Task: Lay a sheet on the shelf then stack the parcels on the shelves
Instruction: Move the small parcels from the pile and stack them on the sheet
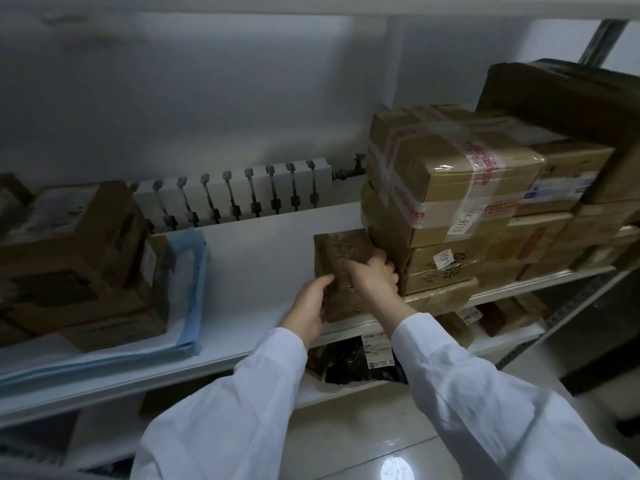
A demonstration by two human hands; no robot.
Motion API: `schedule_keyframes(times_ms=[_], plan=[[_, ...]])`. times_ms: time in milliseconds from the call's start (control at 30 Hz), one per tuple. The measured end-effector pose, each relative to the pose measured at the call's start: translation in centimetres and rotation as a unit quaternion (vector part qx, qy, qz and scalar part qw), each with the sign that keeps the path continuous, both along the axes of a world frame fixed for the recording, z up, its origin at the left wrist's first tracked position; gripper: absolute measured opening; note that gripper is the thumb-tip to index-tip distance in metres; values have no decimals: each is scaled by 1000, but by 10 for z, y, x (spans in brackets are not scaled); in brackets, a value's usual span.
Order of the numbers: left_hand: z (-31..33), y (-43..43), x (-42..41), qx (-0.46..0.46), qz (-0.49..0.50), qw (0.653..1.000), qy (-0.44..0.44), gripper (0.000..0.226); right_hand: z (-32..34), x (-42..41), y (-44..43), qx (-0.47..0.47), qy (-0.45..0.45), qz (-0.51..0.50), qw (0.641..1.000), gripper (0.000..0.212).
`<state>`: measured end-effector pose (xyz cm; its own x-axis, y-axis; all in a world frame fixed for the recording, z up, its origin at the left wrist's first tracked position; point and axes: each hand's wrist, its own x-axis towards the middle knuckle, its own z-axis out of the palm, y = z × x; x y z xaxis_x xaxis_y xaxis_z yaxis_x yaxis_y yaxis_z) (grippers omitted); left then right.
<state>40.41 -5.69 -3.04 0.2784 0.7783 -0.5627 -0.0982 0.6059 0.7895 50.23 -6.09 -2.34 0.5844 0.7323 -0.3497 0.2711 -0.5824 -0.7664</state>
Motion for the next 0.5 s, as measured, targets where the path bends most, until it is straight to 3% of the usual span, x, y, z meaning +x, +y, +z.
schedule_keyframes(times_ms=[233, 367, 500], plan=[[-1, -1, 2, -23, -7, 999, 28, 35, 3, 9, 9, -6, 15, 11, 1000, 66], [-2, 6, -18, -10, 16, 1000, 14, 43, 0, 11, 13, 15, 106, 13, 994, 22], [-4, 16, -36, 52, 29, 998, 10, 47, 2, 2, 24, 46, 127, 18, 991, 33]])
